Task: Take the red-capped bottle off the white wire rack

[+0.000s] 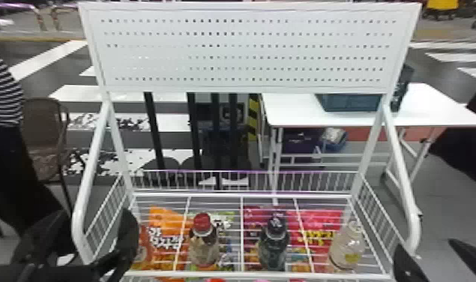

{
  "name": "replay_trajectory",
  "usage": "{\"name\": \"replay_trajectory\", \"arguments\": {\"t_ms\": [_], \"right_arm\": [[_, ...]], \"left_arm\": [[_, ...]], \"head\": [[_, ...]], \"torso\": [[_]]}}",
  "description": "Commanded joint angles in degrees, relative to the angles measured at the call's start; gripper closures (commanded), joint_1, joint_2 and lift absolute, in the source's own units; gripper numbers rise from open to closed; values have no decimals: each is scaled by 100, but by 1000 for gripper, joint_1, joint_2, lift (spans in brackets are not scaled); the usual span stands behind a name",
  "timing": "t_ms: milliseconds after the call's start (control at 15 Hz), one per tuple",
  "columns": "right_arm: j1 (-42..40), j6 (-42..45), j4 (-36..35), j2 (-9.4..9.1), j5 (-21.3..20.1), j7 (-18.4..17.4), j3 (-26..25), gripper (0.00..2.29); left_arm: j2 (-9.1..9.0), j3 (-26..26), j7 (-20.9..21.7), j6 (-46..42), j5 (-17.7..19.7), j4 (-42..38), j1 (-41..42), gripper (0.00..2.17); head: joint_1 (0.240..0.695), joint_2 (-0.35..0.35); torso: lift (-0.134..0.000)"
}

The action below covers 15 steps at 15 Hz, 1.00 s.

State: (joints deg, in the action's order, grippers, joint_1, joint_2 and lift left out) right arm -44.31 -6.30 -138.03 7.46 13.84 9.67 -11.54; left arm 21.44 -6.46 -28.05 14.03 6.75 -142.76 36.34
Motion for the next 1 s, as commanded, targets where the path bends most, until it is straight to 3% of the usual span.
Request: {"name": "replay_trajectory", "arguments": {"t_ms": [0,933], "right_arm": [[1,18,31,19,5,8,-7,134],[-16,36,40,63,155,17,-121,137]], "left_arm": [[-9,-14,2,-1,-7,20,4,137],[0,-260,-33,-18,-139,108,13,140]], "head": [[499,0],[499,0]], "torso": [[0],[0]]}}
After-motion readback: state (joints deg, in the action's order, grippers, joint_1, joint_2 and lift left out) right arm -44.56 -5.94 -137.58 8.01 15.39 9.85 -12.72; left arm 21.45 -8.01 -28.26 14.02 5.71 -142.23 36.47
